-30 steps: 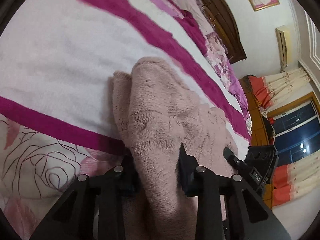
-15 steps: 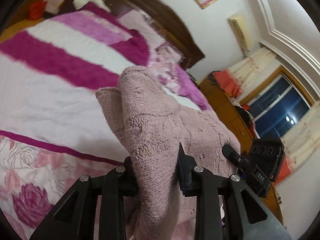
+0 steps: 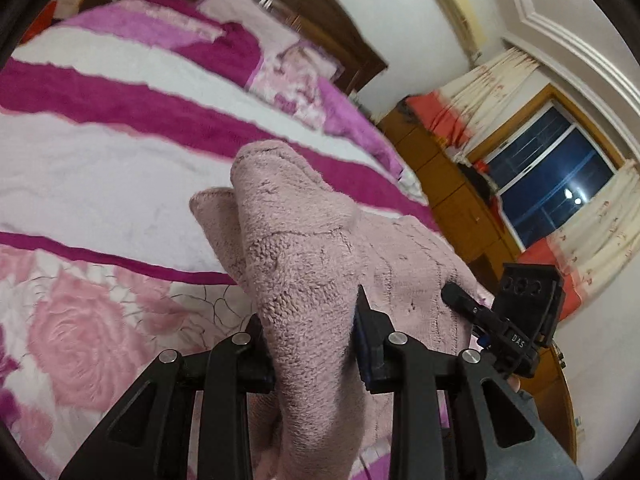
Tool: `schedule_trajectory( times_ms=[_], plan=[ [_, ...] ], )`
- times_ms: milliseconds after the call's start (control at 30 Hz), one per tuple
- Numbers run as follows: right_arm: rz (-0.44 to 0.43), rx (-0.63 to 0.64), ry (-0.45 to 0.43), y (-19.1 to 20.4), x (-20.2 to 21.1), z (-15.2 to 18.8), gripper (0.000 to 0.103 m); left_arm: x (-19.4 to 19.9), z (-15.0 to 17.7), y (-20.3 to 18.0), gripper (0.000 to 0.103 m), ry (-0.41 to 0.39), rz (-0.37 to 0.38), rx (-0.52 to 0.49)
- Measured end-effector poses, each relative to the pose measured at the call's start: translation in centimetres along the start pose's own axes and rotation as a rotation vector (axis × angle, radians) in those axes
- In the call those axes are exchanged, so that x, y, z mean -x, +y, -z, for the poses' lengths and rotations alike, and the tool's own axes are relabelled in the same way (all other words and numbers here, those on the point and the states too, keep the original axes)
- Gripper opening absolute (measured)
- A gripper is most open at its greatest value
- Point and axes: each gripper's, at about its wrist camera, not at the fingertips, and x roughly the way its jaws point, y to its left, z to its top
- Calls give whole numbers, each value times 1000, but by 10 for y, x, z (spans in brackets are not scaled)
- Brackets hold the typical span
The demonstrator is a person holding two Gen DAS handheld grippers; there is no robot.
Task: Fold small clothes
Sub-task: 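Lift the held side with both tools and fold it over the bundle, then open both tools to release the folded side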
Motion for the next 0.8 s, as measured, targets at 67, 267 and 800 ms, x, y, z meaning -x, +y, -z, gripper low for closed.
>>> schedule_trajectory(
  times_ms=[67,267,800],
  plan=[
    [12,1,1,-22,-12,-3,38,-20,-8,1,5,9,-11,-22],
    [52,1,-13,-75,-57,-19,38,-73,-33,25,5,12,-62,-40],
    [76,-151,-11,-117,-56,12,67,-60,9,77,35,44,-120,61]
  ],
)
